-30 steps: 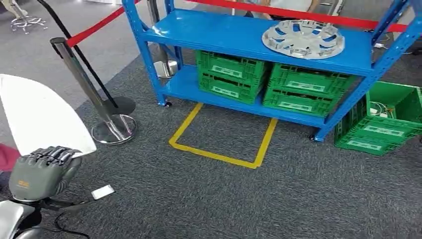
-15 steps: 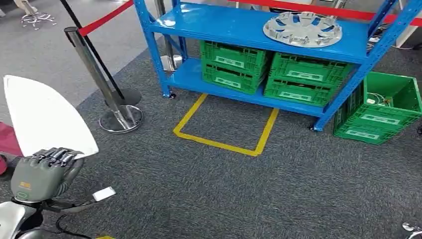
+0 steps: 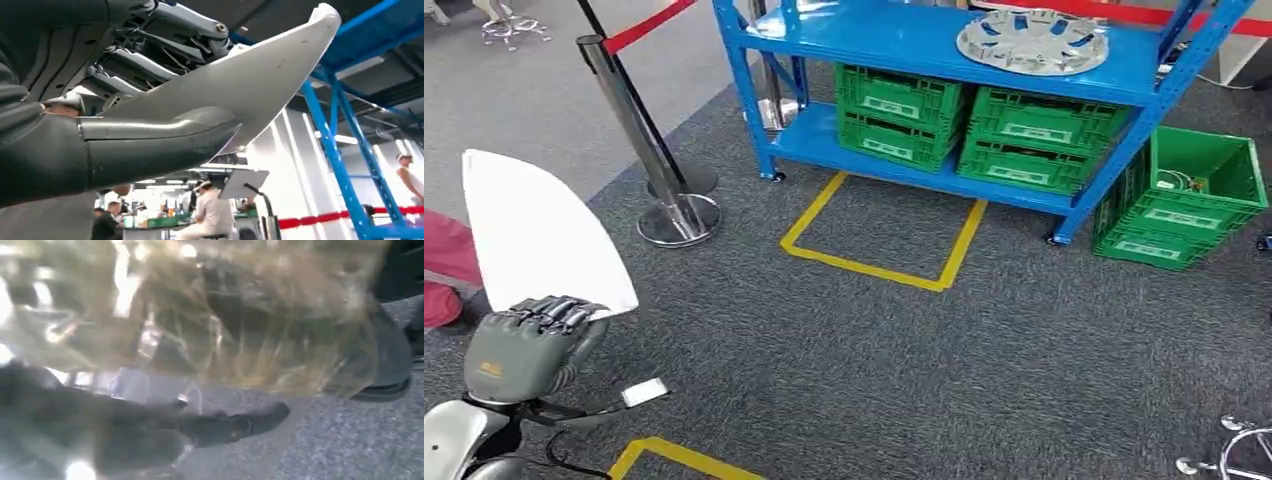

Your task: Take the parts from the cabinet and place them on the table.

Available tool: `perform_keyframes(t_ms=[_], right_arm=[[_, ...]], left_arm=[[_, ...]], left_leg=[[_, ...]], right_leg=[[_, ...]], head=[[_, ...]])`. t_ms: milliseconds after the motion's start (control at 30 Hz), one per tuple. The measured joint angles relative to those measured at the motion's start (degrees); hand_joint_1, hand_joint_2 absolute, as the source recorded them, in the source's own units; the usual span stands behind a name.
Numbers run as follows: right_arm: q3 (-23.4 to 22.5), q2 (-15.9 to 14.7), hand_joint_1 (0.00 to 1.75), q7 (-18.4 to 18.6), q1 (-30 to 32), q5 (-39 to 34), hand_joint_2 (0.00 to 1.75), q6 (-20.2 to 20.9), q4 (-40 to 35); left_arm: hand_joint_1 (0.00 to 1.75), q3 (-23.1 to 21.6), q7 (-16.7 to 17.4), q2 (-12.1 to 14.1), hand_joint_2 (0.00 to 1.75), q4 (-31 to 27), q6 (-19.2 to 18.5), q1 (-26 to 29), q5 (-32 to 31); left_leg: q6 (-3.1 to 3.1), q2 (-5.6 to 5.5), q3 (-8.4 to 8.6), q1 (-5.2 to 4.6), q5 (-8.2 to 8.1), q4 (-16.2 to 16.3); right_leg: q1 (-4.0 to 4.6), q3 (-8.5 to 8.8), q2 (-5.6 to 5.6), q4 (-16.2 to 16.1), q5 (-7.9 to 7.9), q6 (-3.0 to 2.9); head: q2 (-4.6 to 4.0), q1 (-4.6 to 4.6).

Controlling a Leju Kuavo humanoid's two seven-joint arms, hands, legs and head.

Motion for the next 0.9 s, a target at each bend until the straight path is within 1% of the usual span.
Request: perform_keyframes(t_ms=[33, 67, 100, 133, 167, 200, 233, 267, 300, 333, 367, 400, 433, 467, 500, 533, 567, 633, 800, 900], right_arm=[[0.0, 0.0, 0.0, -0.4, 0.1, 0.1, 0.0, 0.1, 0.0], [0.0, 0.0, 0.0, -0.4, 0.1, 0.1, 0.0, 0.1, 0.1], [0.0, 0.1, 0.0, -0.4, 0.1, 0.1, 0.0, 0.2, 0.1], [0.1, 0.1, 0.0, -0.3, 0.1, 0.2, 0.0, 0.2, 0.2], [0.1, 0.1, 0.0, -0.3, 0.1, 0.2, 0.0, 0.3, 0.3], [0.1, 0.2, 0.0, -0.3, 0.1, 0.2, 0.0, 0.3, 0.3], [0.1, 0.2, 0.0, -0.3, 0.2, 0.3, 0.0, 0.3, 0.4], [0.1, 0.3, 0.0, -0.3, 0.2, 0.4, 0.0, 0.5, 0.5], [0.1, 0.3, 0.0, -0.3, 0.2, 0.4, 0.0, 0.6, 0.5], [0.1, 0.3, 0.0, -0.3, 0.2, 0.5, 0.0, 0.7, 0.6], [0.1, 0.4, 0.0, -0.3, 0.2, 0.5, 0.0, 0.7, 0.7], [0.1, 0.4, 0.0, -0.3, 0.2, 0.5, 0.0, 0.8, 0.7], [0.1, 0.6, 0.0, -0.3, 0.1, 0.5, 0.0, 0.9, 0.7], [0.1, 0.6, 0.0, -0.3, 0.1, 0.5, 0.0, 0.9, 0.8], [0.1, 0.6, 0.0, -0.3, 0.1, 0.5, 0.0, 0.9, 0.9], [0.1, 0.6, 0.0, -0.3, 0.1, 0.6, 0.0, 1.0, 0.9], [0.1, 0.6, 0.0, -0.3, 0.0, 0.7, 0.0, 1.1, 1.0], [0.1, 0.6, 0.0, -0.3, 0.0, 0.7, 0.0, 1.1, 1.1], [0.1, 0.6, 0.0, -0.3, 0.0, 0.7, 0.0, 1.1, 1.4], [0.1, 0.6, 0.0, -0.3, 0.0, 1.0, 0.0, 1.2, 1.5]], left_arm=[[1.64, 0.0, -0.4, 0.0, 1.75, 0.0, 0.0, -0.1, 0.0], [1.64, 0.0, -0.7, -0.2, 1.75, 0.0, 0.0, -0.1, 0.0], [1.64, -0.1, -1.0, -0.3, 1.75, 0.0, 0.0, -0.1, 0.0], [1.64, -0.1, -1.2, -0.3, 1.75, 0.0, 0.0, -0.2, 0.0], [1.64, -0.1, -1.2, -0.4, 1.75, 0.0, 0.0, -0.2, 0.0], [1.64, -0.1, -1.2, -0.5, 1.75, 0.0, 0.0, -0.2, 0.1], [1.64, -0.2, -1.3, -0.6, 1.75, 0.0, 0.0, -0.2, 0.1], [1.64, -0.2, -1.4, -0.7, 1.75, 0.0, 0.0, -0.2, 0.1], [1.64, -0.2, -1.5, -0.9, 1.75, 0.0, 0.0, -0.2, 0.2], [1.64, -0.2, -1.6, -1.0, 1.75, 0.0, 0.0, -0.2, 0.2], [1.64, -0.2, -1.7, -1.0, 1.75, 0.0, 0.0, -0.3, 0.3], [1.64, -0.2, -1.7, -1.0, 1.75, 0.0, 0.0, -0.4, 0.3], [1.64, -0.2, -1.7, -1.0, 1.75, 0.0, 0.0, -0.4, 0.3], [1.64, -0.1, -1.7, -1.0, 1.75, 0.0, 0.0, -0.4, 0.3], [1.64, -0.1, -1.7, -1.0, 1.75, 0.0, 0.0, -0.4, 0.4], [1.64, -0.1, -1.7, -1.1, 1.75, 0.0, 0.0, -0.6, 0.5], [1.64, -0.1, -1.8, -1.2, 1.75, 0.0, 0.0, -0.5, 0.5], [1.64, -0.1, -1.9, -1.2, 1.75, 0.0, 0.0, -0.5, 0.7], [1.64, -0.1, -1.9, -1.4, 1.75, 0.0, 0.0, -0.5, 0.7], [1.64, 0.0, -1.9, -1.4, 1.75, 0.0, 0.0, -0.5, 0.9]], left_leg=[[-0.4, 0.0, 0.0, 0.11, 0.39, -0.1], [-0.7, -0.08, -0.1, 0.19, 0.37, 0.0], [-0.99, -0.13, -0.54, 0.32, -1.57, 1.1], [-1.25, -0.16, -1.49, 0.33, -4.84, 4.1], [-1.48, -0.15, -2.73, 0.36, -7.82, 8.3], [-1.63, -0.15, -4.06, 0.36, -10.1, 12.9], [-1.66, -0.15, -5.02, 0.36, -11.23, 16.7], [-1.64, -0.16, -4.73, 0.34, -10.97, 17.6], [-1.44, -0.15, -3.25, 0.34, -9.73, 16.0], [-1.1, -0.16, -0.6, 0.3, -7.73, 12.1], [-0.59, -0.2, 2.88, 0.17, -5.47, 6.6], [0.09, -0.28, 5.26, -0.08, -4.85, 2.2], [0.49, -0.2, 6.15, -0.16, -5.47, 1.2], [0.53, -0.19, 6.04, -0.35, -5.28, 0.9], [0.56, -0.2, 5.96, -0.41, -5.27, 0.5], [-0.1, -0.19, 6.2, -0.24, -6.1, -0.7], [-0.3, -0.23, 5.94, -0.26, -5.87, -0.4], [-0.12, -0.22, 5.9, -0.34, -5.91, -0.4], [0.45, -0.2, 5.73, -0.6, -5.7, -0.4], [0.65, -0.2, 5.65, -0.69, -5.57, -0.4]], right_leg=[[0.13, -0.18, -0.02, 0.2, 0.17, -0.32], [-0.16, -0.37, -0.19, -0.1, 0.81, -1.07], [-0.14, -0.64, -0.34, 0.0, 1.13, -1.41], [-0.11, -1.04, -0.48, 0.0, 1.49, -1.85], [-0.04, -1.45, -0.56, 0.0, 1.87, -1.97], [0.07, -1.9, -0.61, 0.1, 2.21, -2.09], [0.16, -2.47, -0.63, 0.3, 2.53, -2.1], [0.25, -2.93, -0.63, 0.4, 2.73, -2.07], [0.33, -3.14, -0.62, 0.6, 2.88, -2.05], [0.43, -2.94, -0.59, 0.8, 2.99, -1.98], [0.53, -2.89, -0.54, 1.0, 3.02, -1.93], [0.49, -3.05, -0.55, 1.1, 3.03, -1.9], [0.76, -3.41, -0.49, 1.3, 3.18, -1.59], [0.63, -3.91, -0.56, 1.3, 3.38, -1.25], [0.62, -3.67, -0.54, 1.3, 3.48, -1.06], [0.82, -4.17, -0.5, 1.8, 3.19, -1.65], [0.74, -4.41, -0.58, 1.8, 3.22, -1.59], [0.69, -5.0, -0.56, 1.7, 3.29, -1.5], [0.43, -5.09, -0.47, 1.4, 3.79, -0.75], [0.32, -5.16, -0.48, 1.4, 3.94, -0.51]], head=[[0.0, 0.15], [0.0, 0.17], [-0.02, 0.02], [-0.02, 0.0], [-0.02, -0.05], [-0.02, -0.02], [-0.02, -0.04], [0.0, -0.07], [-0.02, -0.11], [-0.02, -0.11], [0.0, -0.16], [0.0, -0.13], [-0.02, 0.02], [0.0, -0.13], [0.0, -0.11], [-0.02, -0.02], [0.02, 0.04], [-0.02, 0.04], [0.0, -0.02], [0.0, -0.02]])
